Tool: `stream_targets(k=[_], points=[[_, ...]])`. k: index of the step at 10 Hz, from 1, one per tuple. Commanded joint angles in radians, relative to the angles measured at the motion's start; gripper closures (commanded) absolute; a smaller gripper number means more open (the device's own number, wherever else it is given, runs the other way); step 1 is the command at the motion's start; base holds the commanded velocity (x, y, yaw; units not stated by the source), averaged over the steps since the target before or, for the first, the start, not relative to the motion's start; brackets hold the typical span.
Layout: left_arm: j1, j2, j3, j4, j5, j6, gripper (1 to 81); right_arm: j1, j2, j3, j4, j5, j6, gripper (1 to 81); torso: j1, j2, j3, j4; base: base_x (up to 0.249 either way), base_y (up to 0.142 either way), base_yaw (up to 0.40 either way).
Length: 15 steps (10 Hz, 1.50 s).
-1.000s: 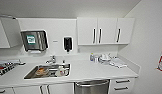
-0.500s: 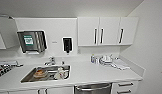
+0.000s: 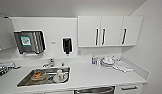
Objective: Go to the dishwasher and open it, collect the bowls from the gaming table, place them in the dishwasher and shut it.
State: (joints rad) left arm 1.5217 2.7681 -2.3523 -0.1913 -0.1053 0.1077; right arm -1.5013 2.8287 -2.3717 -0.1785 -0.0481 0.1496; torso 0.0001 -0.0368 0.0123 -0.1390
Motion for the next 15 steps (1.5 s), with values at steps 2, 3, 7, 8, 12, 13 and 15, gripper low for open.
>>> stream_targets(k=[2,3,7,8,12,13,15], points=[[-0.059,-0.016,0.007,-0.005,0.049,0.001,1.0,0.063,-0.012,0.005,0.010,-0.045,-0.004,1.0,0.000,0.000,0.000,0.000,0.140,0.000,0.000],[-0.057,-0.016,0.007,-0.005,0.049,0.001,1.0,0.061,-0.012,0.005,0.010,-0.045,-0.004,1.0,0.000,0.000,0.000,0.000,0.140,0.000,0.000],[-0.057,-0.016,0.007,-0.005,0.049,0.001,1.0,0.061,-0.012,0.005,0.007,-0.045,-0.004,1.0,0.001,0.000,0.000,0.000,0.118,0.000,0.000],[-0.057,-0.016,0.007,-0.005,0.050,0.001,1.0,0.061,-0.012,0.005,0.005,-0.045,-0.004,1.0,0.001,0.000,0.000,0.000,0.000,0.000,0.000],[-0.057,-0.024,0.013,-0.004,0.052,0.001,1.0,0.058,-0.012,0.008,0.014,-0.045,0.004,1.0,0.001,0.000,0.000,0.000,0.000,0.000,0.000],[-0.059,-0.051,0.020,0.003,0.050,0.003,1.0,0.058,-0.021,0.020,0.014,-0.048,0.010,1.0,0.000,0.000,0.000,0.000,0.000,0.000,0.000],[-0.057,-0.102,0.061,0.004,0.047,0.003,1.0,0.054,-0.092,0.126,0.013,-0.049,0.008,1.0,0.000,0.000,0.000,0.000,0.000,0.000,0.000]])
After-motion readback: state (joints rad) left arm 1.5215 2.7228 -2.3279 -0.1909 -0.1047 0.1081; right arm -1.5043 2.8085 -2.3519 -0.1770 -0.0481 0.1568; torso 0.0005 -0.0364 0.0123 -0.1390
